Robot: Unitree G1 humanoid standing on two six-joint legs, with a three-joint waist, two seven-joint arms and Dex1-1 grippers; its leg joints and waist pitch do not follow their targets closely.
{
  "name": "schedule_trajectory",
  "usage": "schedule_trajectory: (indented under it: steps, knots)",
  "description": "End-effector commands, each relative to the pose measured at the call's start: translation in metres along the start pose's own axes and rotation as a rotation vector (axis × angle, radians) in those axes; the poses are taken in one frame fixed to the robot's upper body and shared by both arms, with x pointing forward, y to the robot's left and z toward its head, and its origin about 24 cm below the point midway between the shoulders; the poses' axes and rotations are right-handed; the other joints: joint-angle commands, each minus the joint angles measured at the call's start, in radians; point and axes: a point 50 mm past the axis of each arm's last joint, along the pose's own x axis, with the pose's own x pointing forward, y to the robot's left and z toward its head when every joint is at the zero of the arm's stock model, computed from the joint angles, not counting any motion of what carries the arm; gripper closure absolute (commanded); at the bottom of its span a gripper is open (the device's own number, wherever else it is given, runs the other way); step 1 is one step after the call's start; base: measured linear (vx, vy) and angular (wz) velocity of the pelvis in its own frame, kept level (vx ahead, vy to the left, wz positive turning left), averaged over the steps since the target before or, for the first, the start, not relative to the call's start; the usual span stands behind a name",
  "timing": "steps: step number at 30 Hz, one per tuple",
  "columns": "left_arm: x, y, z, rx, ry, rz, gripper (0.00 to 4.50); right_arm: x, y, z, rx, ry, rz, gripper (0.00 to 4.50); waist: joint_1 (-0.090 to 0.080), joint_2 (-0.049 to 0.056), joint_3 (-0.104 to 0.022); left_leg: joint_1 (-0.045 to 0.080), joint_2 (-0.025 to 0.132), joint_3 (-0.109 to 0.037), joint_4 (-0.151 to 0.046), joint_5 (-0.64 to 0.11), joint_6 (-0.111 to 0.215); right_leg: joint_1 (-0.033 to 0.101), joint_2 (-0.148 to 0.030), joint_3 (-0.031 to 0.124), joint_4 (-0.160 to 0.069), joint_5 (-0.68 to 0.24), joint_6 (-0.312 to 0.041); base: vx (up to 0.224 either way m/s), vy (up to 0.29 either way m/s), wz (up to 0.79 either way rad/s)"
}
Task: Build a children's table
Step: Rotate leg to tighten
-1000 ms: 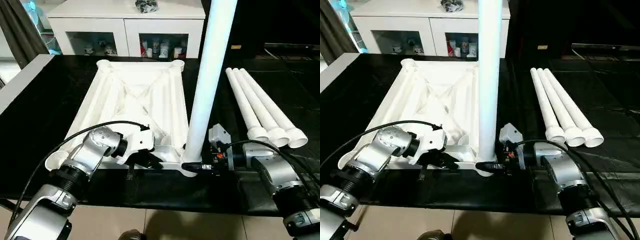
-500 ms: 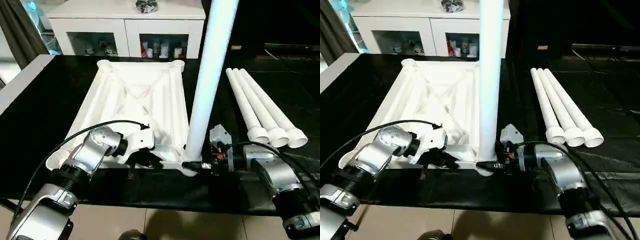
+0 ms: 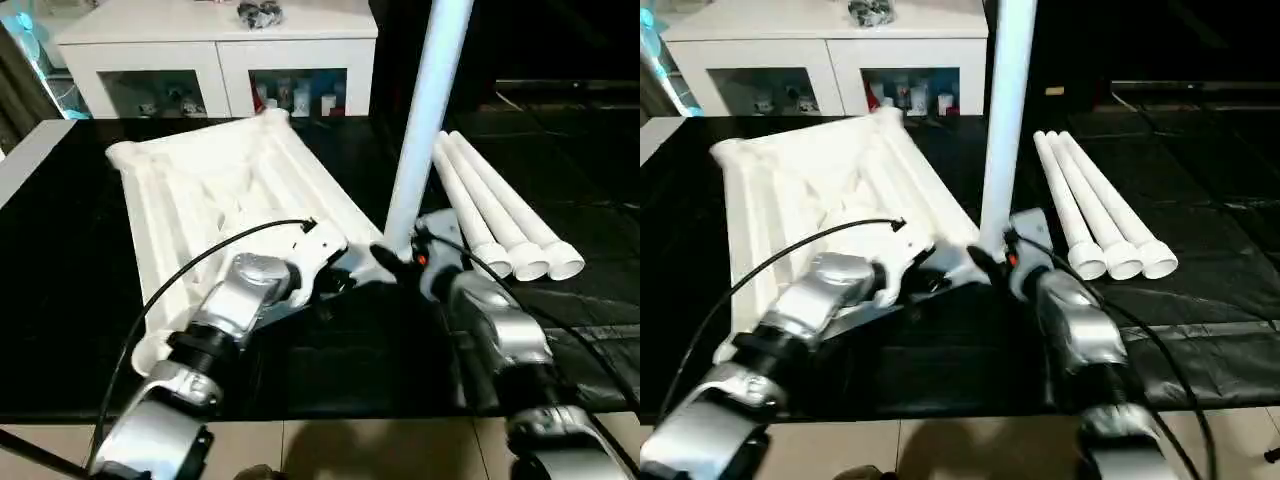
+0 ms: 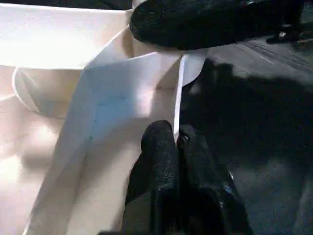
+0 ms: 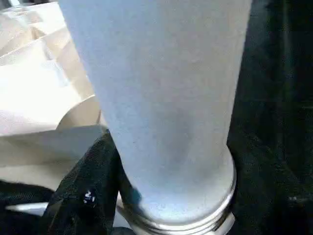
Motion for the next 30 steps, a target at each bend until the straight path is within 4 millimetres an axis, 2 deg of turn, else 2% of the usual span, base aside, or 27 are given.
schedule_trajectory:
  steps: [1,4,6,7,9,10,11,12,15,19,20,22,24,25,29,30]
  knots:
    - [0.000,0.006,0.043,0.039,-0.140,0.135,4.50,0.016,0.056,-0.012,0.071,0.029,0.218,1.08,0.004,-0.013,-0.079,0.017,0.060,-0.030,-0.058,-0.148,0.092,0.055,-0.089,0.056,-0.077,-0.163,-0.198,0.000,0.000,0.00]
    - [-0.001,0.006,0.043,0.052,-0.133,0.135,4.50,0.016,0.055,-0.012,0.093,0.026,0.202,1.02,0.001,-0.013,-0.077,0.014,0.060,-0.032,-0.061,-0.170,0.090,0.058,-0.090,0.055,-0.078,-0.182,-0.191,0.000,0.000,0.00]
    - [-0.001,0.004,0.043,0.076,-0.130,0.118,4.50,0.016,0.053,-0.013,0.097,0.028,0.185,0.71,-0.006,-0.012,-0.076,0.015,0.059,-0.033,-0.063,-0.186,0.086,0.058,-0.091,0.055,-0.083,-0.205,-0.183,0.000,0.000,0.00]
    - [-0.001,0.003,0.042,0.085,-0.131,0.107,4.50,0.015,0.053,-0.013,0.097,0.028,0.176,0.59,-0.007,-0.008,-0.077,0.017,0.059,-0.033,-0.062,-0.185,0.082,0.058,-0.091,0.055,-0.082,-0.205,-0.183,0.000,0.000,0.00]
    - [-0.001,-0.001,0.041,0.114,-0.142,0.072,4.50,0.014,0.049,-0.012,0.064,0.005,0.144,0.58,-0.011,-0.010,-0.077,0.014,0.059,-0.034,-0.063,-0.184,0.083,0.058,-0.091,0.056,-0.081,-0.190,-0.187,0.000,0.000,0.00]
    - [-0.001,-0.001,0.041,0.116,-0.141,0.065,4.50,0.014,0.046,-0.012,0.036,0.003,0.120,0.50,-0.014,-0.006,-0.077,0.016,0.060,-0.034,-0.063,-0.191,0.082,0.057,-0.090,0.055,-0.082,-0.189,-0.188,0.000,0.000,0.00]
    - [-0.001,-0.002,0.041,0.125,-0.146,0.059,4.50,0.012,0.041,-0.013,-0.001,0.005,0.085,0.20,-0.014,-0.004,-0.077,0.019,0.060,-0.033,-0.062,-0.194,0.078,0.054,-0.089,0.056,-0.082,-0.185,-0.192,0.000,0.000,0.00]
    - [-0.001,-0.002,0.041,0.130,-0.149,0.058,4.50,0.012,0.037,-0.013,-0.026,0.008,0.060,0.13,-0.014,-0.004,-0.076,0.019,0.061,-0.033,-0.064,-0.198,0.073,0.054,-0.088,0.056,-0.082,-0.186,-0.195,0.000,0.000,0.00]
    - [-0.001,-0.003,0.039,0.129,-0.143,0.051,4.50,0.005,0.031,-0.012,0.032,-0.024,0.051,0.04,-0.013,-0.006,-0.074,0.020,0.060,-0.032,-0.064,-0.213,0.072,0.055,-0.090,0.058,-0.084,-0.198,-0.193,0.000,0.000,0.00]
    - [0.002,-0.003,0.036,0.117,-0.137,0.057,4.50,-0.014,0.021,-0.008,0.066,-0.083,0.067,0.04,-0.002,-0.010,-0.076,0.018,0.063,-0.033,-0.064,-0.200,0.086,0.057,-0.091,0.059,-0.084,-0.190,-0.174,0.000,0.000,0.00]
    - [0.003,-0.003,0.036,0.099,-0.143,0.054,4.50,-0.020,0.018,-0.008,0.060,-0.093,0.050,0.04,0.002,-0.008,-0.076,0.019,0.064,-0.033,-0.064,-0.194,0.089,0.055,-0.090,0.059,-0.083,-0.186,-0.176,0.000,0.000,0.00]
    - [0.003,-0.002,0.037,0.085,-0.161,0.056,4.06,-0.026,0.016,-0.007,0.044,-0.109,0.042,0.00,0.008,-0.009,-0.076,0.018,0.063,-0.032,-0.064,-0.189,0.089,0.054,-0.091,0.059,-0.084,-0.189,-0.171,0.000,0.000,0.00]
    - [0.003,0.000,0.038,0.072,-0.170,0.064,3.95,-0.030,0.016,-0.006,0.039,-0.124,0.044,0.00,0.012,-0.008,-0.076,0.022,0.065,-0.032,-0.065,-0.207,0.082,0.051,-0.092,0.059,-0.089,-0.207,-0.173,0.000,0.000,0.00]
    - [0.004,0.002,0.039,0.077,-0.172,0.075,3.93,-0.034,0.015,-0.007,0.032,-0.119,0.035,0.00,0.011,-0.012,-0.074,0.020,0.065,-0.032,-0.066,-0.214,0.080,0.051,-0.091,0.059,-0.087,-0.214,-0.171,0.000,0.000,0.00]
    - [0.003,0.005,0.039,0.077,-0.180,0.085,3.57,-0.039,0.015,-0.008,0.046,-0.113,0.037,0.00,0.008,-0.014,-0.066,0.020,0.060,-0.035,-0.072,-0.260,0.063,0.052,-0.093,0.058,-0.101,-0.325,-0.133,0.000,0.000,0.00]
    - [0.000,0.008,0.041,0.064,-0.208,0.092,3.57,-0.041,0.015,-0.009,0.048,-0.102,0.040,0.00,0.007,-0.018,-0.066,0.020,0.060,-0.034,-0.073,-0.261,0.062,0.052,-0.092,0.058,-0.102,-0.332,-0.130,0.000,0.000,0.00]
